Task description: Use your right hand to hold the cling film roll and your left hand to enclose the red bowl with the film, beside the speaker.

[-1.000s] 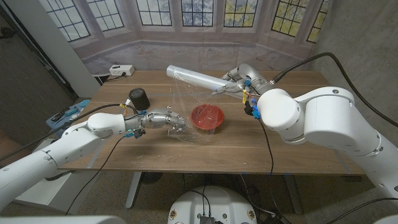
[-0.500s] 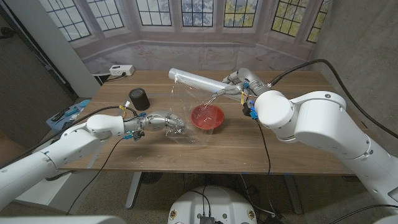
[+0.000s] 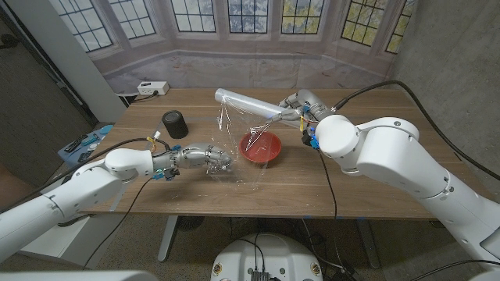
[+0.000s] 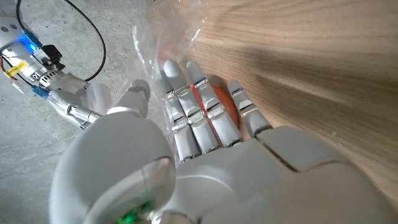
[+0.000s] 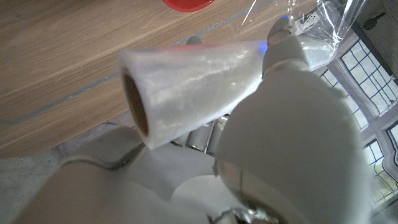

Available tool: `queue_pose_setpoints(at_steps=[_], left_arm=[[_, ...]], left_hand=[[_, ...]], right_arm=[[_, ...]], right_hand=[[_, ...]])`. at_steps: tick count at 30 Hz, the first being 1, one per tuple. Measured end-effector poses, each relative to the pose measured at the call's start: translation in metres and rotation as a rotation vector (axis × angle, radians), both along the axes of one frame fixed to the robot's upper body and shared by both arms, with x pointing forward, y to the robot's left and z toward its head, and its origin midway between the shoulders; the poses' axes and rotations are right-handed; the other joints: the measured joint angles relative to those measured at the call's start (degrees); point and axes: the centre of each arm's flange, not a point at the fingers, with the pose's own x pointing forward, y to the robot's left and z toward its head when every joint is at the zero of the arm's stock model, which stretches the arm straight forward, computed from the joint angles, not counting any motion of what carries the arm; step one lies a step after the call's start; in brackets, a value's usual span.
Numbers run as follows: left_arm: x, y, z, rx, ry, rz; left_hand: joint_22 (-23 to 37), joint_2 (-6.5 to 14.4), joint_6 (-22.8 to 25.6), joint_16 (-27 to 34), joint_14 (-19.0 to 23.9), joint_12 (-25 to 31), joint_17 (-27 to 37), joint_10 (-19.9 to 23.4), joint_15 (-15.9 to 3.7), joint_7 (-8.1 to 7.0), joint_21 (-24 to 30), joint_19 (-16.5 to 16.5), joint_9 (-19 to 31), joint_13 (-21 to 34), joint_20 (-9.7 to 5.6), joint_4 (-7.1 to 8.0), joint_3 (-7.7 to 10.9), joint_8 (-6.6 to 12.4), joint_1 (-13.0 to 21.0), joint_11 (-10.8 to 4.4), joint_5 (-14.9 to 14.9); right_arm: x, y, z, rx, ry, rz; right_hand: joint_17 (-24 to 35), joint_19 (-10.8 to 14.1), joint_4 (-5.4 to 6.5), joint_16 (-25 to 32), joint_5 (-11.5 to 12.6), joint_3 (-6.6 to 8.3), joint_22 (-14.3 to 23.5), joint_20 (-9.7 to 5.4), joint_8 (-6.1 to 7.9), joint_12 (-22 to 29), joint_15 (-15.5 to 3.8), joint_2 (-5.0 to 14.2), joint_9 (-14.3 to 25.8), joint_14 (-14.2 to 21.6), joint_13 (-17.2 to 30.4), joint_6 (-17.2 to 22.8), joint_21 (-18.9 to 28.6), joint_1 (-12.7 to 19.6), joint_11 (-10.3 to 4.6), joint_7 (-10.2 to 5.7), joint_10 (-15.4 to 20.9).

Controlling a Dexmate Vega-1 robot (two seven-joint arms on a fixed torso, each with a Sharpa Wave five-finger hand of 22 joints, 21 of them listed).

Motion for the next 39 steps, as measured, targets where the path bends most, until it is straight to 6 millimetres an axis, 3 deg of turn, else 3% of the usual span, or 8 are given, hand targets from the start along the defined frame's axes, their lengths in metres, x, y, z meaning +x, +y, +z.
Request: queue_pose_setpoints(at_steps=[1, 15, 30, 39], left_arm=[[-0.001, 0.000, -0.001, 0.002, 0.002, 0.000], [-0.003, 0.004, -0.003, -0.037, 0.018, 0.020], [-0.005, 0.004, -0.003, -0.042, 0.030, 0.029], [-0.006, 0.006, -0.008, -0.054, 0.047, 0.057]], left_hand=[[0.0, 0.0, 0.0, 0.0, 0.0, 0.0, 0.0, -0.1, 0.00, 0.00, 0.0, 0.0, 0.0, 0.0, 0.00, 0.00, 0.00, 0.00, 0.0, -0.08, 0.0], [0.0, 0.0, -0.1, -0.4, 0.0, 0.2, 0.0, -0.1, 0.00, -0.11, 0.0, -0.2, 0.0, 0.8, -0.21, -0.01, 0.00, 0.21, 0.0, -0.07, 0.0], [0.0, 0.0, -0.3, -0.4, 0.2, 0.2, 0.3, -0.1, -0.21, -0.50, 0.0, -0.2, 0.3, 1.7, -0.21, -0.02, 0.01, 0.65, 0.0, -0.06, 0.0], [0.0, 0.0, -0.3, -0.4, 0.4, 0.4, 0.3, -0.1, -0.42, -0.50, 0.0, -0.2, 0.5, 2.1, -0.21, 0.14, 0.17, 0.86, 0.0, -0.05, 0.0]], right_arm=[[0.009, -0.002, -0.003, 0.000, 0.015, -0.014], [0.040, -0.008, -0.005, 0.001, 0.032, -0.034], [0.057, -0.012, -0.007, 0.006, 0.038, -0.040], [0.078, -0.021, -0.016, 0.008, 0.066, -0.073]], right_hand=[[0.0, 0.0, 0.00, 0.0, -0.2, 0.00, 0.0, 0.00, -0.01, 0.0, 0.00, 0.01, 0.0, 0.0, 0.0, 0.0, 0.0, 0.0, 0.00, 0.00, 0.0], [-0.1, -0.5, 0.00, -0.5, -0.2, 0.00, 0.0, 0.11, 0.01, -0.2, -0.21, 0.12, 0.1, 0.2, 0.0, 0.0, 0.4, -0.1, 0.00, 0.00, 0.0], [-0.1, -0.5, 0.00, -0.7, -0.2, 0.00, 0.0, 0.12, 0.01, -0.4, -0.18, 0.12, 0.3, 0.2, 0.0, -0.3, 0.4, -0.1, -0.01, -0.31, 0.0], [-0.4, -0.7, 0.23, -0.9, -0.2, -0.23, 0.0, 0.32, -0.06, -0.5, -0.10, 0.35, 0.3, 0.3, 0.3, -0.3, 0.9, -0.4, -0.01, -0.31, 0.0]])
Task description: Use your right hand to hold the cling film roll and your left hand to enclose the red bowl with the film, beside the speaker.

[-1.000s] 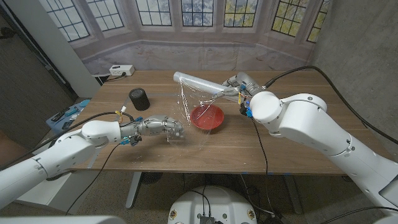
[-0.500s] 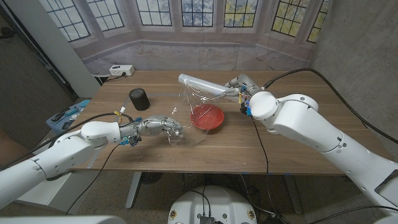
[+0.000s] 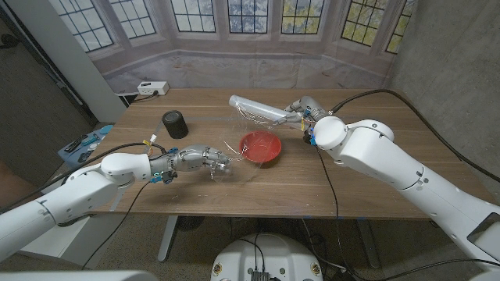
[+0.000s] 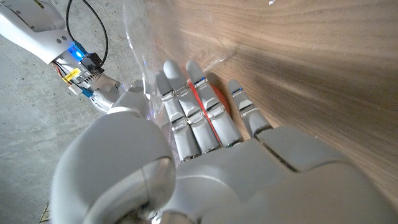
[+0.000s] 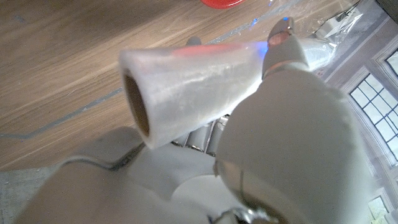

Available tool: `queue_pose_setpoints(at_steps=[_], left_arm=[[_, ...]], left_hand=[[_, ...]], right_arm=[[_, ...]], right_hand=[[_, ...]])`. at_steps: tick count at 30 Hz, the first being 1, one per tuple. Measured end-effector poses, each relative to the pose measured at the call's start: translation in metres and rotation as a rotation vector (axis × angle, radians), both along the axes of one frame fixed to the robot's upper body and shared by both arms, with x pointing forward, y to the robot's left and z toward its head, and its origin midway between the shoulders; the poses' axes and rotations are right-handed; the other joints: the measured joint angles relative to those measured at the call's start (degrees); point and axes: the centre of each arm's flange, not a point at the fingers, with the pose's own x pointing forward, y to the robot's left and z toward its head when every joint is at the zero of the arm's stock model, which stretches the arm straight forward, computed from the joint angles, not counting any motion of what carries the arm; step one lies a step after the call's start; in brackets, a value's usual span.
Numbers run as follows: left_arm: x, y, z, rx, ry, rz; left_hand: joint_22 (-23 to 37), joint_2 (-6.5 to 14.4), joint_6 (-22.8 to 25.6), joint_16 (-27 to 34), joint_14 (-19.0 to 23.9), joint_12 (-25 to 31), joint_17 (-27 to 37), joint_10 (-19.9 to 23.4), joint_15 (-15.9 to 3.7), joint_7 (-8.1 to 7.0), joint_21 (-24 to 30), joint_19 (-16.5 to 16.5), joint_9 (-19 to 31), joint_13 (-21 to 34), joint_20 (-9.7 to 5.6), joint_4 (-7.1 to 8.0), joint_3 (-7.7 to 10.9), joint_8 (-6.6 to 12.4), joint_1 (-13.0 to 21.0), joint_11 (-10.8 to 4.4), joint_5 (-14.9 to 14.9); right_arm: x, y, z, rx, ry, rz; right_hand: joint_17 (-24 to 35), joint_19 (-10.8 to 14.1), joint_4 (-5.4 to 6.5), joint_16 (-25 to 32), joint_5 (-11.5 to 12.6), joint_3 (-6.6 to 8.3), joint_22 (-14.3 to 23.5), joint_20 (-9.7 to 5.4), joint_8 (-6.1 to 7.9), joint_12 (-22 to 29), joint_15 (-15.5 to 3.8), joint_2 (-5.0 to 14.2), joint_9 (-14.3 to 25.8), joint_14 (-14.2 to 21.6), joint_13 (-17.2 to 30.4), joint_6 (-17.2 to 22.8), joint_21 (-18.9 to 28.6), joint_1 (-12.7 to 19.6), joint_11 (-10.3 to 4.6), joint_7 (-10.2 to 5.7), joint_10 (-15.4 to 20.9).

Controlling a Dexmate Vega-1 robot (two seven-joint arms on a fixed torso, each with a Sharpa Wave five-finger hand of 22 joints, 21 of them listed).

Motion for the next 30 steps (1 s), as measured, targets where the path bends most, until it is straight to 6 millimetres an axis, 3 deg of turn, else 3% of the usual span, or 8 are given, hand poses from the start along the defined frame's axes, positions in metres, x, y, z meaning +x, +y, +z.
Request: queue_pose_setpoints(at_steps=[14, 27, 30], left_arm=[[-0.002, 0.007, -0.001, -0.014, 0.016, 0.047], [0.000, 0.008, -0.001, 0.015, 0.037, 0.053], [0.006, 0.003, 0.009, 0.014, 0.025, 0.043]], left_hand=[[0.0, 0.0, -0.3, -0.4, 0.0, 0.0, 0.3, 0.0, 0.01, -0.31, 0.0, -0.3, 0.0, 0.7, 0.32, 0.00, 0.00, 0.23, 0.0, 0.00, 0.0], [0.0, 0.3, -0.3, -0.4, 0.0, 0.0, 0.5, 0.0, 0.01, -0.31, 0.5, -0.3, 0.0, 1.1, 0.32, -0.01, 0.00, 0.23, -0.3, 0.01, 0.0], [0.0, 0.3, -0.3, -0.7, 0.0, 0.0, 0.5, -0.2, 0.01, -0.33, 0.5, -0.3, 0.0, 1.3, 0.32, -0.01, 0.00, 0.23, -0.3, -0.22, 0.0]], right_arm=[[0.023, -0.007, -0.005, -0.004, 0.020, -0.016], [0.031, -0.015, -0.009, 0.015, 0.026, -0.026], [0.032, -0.017, -0.010, 0.024, 0.022, -0.025]], right_hand=[[0.0, -0.2, 0.00, -0.2, 0.0, 0.00, 0.0, 0.21, -0.20, -0.2, 0.00, 0.21, 0.0, 0.0, 0.3, -0.3, 0.0, -0.2, 0.00, -0.31, 0.0], [0.0, -0.4, 0.00, -0.4, 0.0, 0.00, 0.0, 0.00, -0.23, -0.4, -0.31, 0.21, -0.1, 0.3, 0.3, -0.3, 0.5, -0.2, -0.01, -0.30, 0.0], [0.0, -0.4, 0.00, -0.4, 0.0, 0.00, 0.0, 0.00, -0.19, -0.5, -0.31, 0.21, -0.1, 0.3, 0.3, -0.3, 0.5, -0.2, -0.01, -0.31, 0.0]])
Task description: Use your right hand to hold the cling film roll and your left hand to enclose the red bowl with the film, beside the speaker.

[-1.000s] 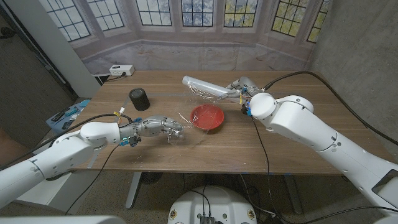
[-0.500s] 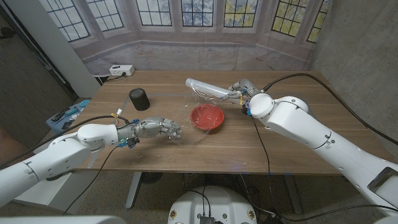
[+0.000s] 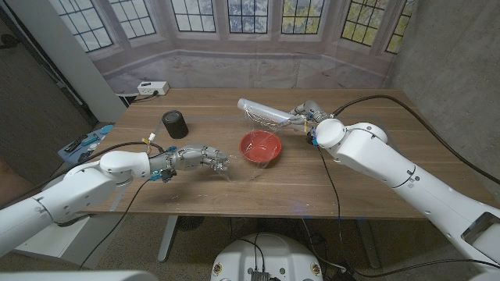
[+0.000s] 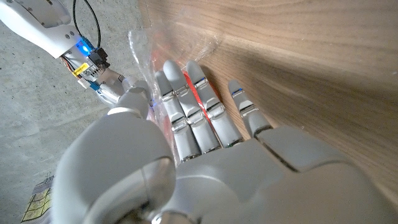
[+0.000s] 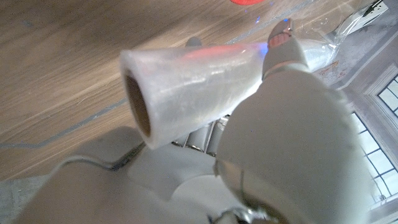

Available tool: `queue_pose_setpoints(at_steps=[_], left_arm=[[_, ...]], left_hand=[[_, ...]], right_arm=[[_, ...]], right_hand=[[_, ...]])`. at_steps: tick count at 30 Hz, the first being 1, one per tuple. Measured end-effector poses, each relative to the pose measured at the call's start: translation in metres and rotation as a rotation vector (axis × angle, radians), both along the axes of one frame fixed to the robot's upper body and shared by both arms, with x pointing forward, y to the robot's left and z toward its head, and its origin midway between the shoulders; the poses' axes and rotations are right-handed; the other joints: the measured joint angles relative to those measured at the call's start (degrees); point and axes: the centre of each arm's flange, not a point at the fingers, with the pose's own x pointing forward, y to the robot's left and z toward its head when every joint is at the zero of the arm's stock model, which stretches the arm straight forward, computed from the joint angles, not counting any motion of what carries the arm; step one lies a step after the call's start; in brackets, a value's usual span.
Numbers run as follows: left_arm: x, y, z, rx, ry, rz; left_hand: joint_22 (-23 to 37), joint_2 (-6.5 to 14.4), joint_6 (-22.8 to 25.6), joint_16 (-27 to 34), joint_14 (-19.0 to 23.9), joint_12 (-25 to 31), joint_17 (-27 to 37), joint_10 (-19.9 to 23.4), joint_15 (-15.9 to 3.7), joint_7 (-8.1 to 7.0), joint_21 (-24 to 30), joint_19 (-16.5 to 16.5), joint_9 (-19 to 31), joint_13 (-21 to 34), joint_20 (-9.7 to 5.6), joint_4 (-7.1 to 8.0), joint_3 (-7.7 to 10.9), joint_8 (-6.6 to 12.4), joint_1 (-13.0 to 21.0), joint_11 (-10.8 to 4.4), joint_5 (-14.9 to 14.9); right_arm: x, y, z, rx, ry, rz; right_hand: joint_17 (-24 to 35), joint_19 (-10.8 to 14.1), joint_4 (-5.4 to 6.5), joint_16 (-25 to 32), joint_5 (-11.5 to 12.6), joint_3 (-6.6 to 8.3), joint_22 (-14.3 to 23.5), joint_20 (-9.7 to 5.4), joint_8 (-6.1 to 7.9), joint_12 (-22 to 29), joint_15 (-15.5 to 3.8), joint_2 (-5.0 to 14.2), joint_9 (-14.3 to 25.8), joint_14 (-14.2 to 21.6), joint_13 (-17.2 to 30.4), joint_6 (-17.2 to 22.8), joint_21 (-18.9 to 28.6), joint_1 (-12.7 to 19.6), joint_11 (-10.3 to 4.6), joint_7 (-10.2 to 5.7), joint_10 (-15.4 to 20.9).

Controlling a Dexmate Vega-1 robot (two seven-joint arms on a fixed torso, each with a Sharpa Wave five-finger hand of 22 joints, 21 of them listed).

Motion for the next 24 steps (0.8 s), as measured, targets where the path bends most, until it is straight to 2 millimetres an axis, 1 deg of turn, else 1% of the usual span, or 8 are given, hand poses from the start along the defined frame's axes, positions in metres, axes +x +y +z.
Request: queue_pose_setpoints(at_steps=[3, 10, 13, 18, 21, 24], left_arm=[[0.003, -0.003, 0.003, 0.007, 0.002, -0.007], [0.007, -0.007, 0.007, 0.023, 0.008, -0.021], [0.008, -0.009, 0.007, 0.028, 0.011, -0.024], [0.010, -0.011, 0.008, 0.035, 0.019, -0.028], [0.010, -0.012, 0.007, 0.038, 0.023, -0.028], [0.011, -0.013, 0.007, 0.041, 0.025, -0.030]], left_hand=[[0.0, 0.0, 0.0, -0.2, 0.0, 0.0, 0.0, 0.0, 0.00, -0.01, 0.0, 0.0, 0.0, 0.0, 0.00, 0.00, 0.00, 0.00, 0.0, 0.00, 0.0], [0.0, 0.0, -0.1, -0.2, 0.0, 0.0, 0.0, 0.0, 0.00, -0.08, 0.0, 0.0, 0.0, 0.0, 0.00, 0.00, 0.00, 0.00, 0.0, 0.00, 0.0], [0.0, 0.0, -0.1, -0.2, 0.0, 0.0, 0.0, 0.0, 0.00, -0.08, 0.0, 0.0, 0.0, 0.1, 0.00, 0.00, 0.00, 0.00, 0.0, 0.01, 0.0], [0.0, 0.0, -0.1, -0.2, 0.0, 0.0, 0.3, 0.0, 0.00, -0.09, 0.0, 0.0, 0.0, 0.3, 0.00, 0.00, 0.00, 0.00, 0.0, 0.01, 0.0], [0.0, 0.0, -0.1, -0.2, 0.0, 0.0, 0.3, 0.0, 0.00, -0.08, 0.0, 0.0, 0.0, 0.3, 0.00, -0.06, 0.06, 0.43, 0.0, 0.01, 0.0], [0.0, 0.0, -0.1, -0.2, 0.0, 0.0, 0.3, 0.0, 0.00, -0.09, 0.0, 0.0, 0.0, 0.3, 0.00, -0.25, 0.24, 0.43, 0.0, 0.01, 0.0]], right_arm=[[0.001, -0.002, -0.002, 0.007, 0.001, -0.005], [0.003, -0.008, -0.007, 0.024, 0.008, -0.020], [0.005, -0.010, -0.008, 0.029, 0.010, -0.026], [0.007, -0.012, -0.013, 0.038, 0.020, -0.030], [0.009, -0.014, -0.016, 0.040, 0.027, -0.035], [0.011, -0.014, -0.018, 0.044, 0.031, -0.034]], right_hand=[[-0.3, 0.0, -0.24, 0.0, 0.0, -0.25, 0.0, 0.00, 0.00, -0.1, 0.00, 0.00, 0.0, 0.0, 0.0, 0.0, 0.0, 0.0, -0.01, 0.00, 0.0], [-0.3, 0.0, -0.30, 0.0, 0.0, -0.31, 0.0, 0.00, 0.00, -0.2, 0.00, -0.05, 0.0, 0.0, 0.0, 0.0, 0.5, 0.1, -0.12, 0.00, 0.1], [-0.3, -0.3, -0.30, 0.0, 0.0, -0.31, 0.0, 0.31, -0.01, -0.2, 0.00, -0.07, 0.0, 0.0, 0.0, 0.0, 0.4, 0.1, -0.20, 0.00, 0.2], [-0.3, -0.3, -0.30, 0.0, 0.0, -0.31, 0.0, 0.31, -0.01, -0.2, 0.00, -0.07, 0.0, 0.0, 0.0, 0.0, 0.4, 0.1, -0.20, 0.00, 0.2], [-0.3, -0.3, -0.30, 0.0, 0.0, -0.31, 0.0, 0.31, -0.01, -0.2, 0.00, -0.06, 0.0, 0.0, -0.1, 0.0, 0.4, 0.1, -0.20, 0.00, 0.2], [-0.3, -0.3, -0.30, 0.0, 0.0, -0.31, 0.0, 0.31, -0.02, -0.2, 0.00, -0.03, 0.0, 0.0, 0.1, 0.0, 0.4, 0.0, -0.20, 0.00, 0.2]])
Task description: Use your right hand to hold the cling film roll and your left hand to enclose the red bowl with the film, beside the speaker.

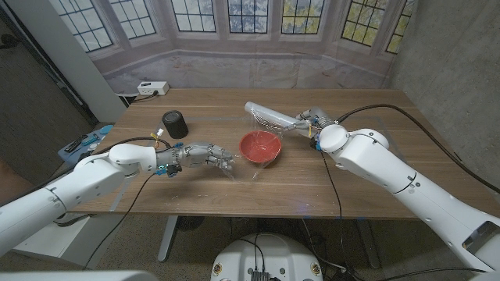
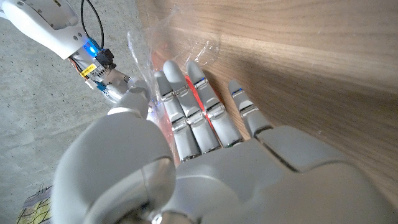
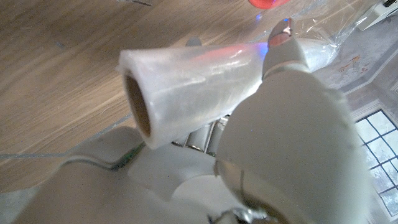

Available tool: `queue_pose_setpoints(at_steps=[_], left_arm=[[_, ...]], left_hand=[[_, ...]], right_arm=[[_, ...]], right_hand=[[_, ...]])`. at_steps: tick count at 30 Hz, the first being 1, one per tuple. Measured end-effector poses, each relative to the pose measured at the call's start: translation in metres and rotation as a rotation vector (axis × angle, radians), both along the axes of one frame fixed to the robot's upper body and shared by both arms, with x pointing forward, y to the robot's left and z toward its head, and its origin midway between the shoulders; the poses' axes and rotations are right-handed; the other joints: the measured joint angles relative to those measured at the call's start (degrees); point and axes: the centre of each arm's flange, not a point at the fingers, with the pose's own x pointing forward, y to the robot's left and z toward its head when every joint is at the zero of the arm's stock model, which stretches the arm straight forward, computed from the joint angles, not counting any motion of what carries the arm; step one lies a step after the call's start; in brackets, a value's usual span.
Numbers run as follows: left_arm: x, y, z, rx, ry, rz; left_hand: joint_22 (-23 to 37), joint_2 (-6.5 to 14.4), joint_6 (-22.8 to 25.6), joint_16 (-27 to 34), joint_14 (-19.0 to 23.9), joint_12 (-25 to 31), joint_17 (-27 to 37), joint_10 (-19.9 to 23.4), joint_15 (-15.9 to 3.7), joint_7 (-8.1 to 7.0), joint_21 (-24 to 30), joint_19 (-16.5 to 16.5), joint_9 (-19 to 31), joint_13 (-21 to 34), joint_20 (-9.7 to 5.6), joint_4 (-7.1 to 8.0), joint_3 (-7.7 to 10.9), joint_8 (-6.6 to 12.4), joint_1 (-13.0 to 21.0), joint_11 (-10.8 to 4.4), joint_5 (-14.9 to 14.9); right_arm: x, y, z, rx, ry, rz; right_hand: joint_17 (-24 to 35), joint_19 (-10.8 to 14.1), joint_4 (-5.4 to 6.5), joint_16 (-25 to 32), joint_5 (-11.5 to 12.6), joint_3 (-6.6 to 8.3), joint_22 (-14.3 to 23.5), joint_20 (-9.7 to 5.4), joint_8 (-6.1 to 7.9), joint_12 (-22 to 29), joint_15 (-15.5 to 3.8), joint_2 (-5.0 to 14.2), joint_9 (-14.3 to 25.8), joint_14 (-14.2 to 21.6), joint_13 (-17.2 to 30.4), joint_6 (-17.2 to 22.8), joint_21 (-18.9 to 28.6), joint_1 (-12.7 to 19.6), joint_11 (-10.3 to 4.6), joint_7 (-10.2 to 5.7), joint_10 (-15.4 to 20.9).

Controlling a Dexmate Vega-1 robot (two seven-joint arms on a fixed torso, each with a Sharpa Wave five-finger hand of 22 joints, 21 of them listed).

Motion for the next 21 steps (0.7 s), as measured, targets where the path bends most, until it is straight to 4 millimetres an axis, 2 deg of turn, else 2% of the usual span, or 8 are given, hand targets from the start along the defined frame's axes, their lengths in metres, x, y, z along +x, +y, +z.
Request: queue_pose_setpoints(at_steps=[21], left_arm=[[-0.005, 0.000, -0.010, 0.002, 0.034, 0.010]], left_hand=[[0.0, 0.0, -0.6, -0.5, -0.2, -0.4, 0.3, 0.0, 0.21, 0.10, 0.0, -0.3, 0.0, 0.3, 0.31, 0.16, 0.16, 0.00, 0.0, -0.04, 0.0]], right_arm=[[0.017, 0.000, -0.016, -0.014, 0.015, 0.000]], right_hand=[[0.0, -0.4, 0.00, -0.6, -0.2, 0.00, 0.0, 0.21, 0.02, -0.2, 0.00, 0.36, 0.0, 0.0, 0.2, 0.0, 0.4, -0.4, 0.00, 0.00, 0.0]])
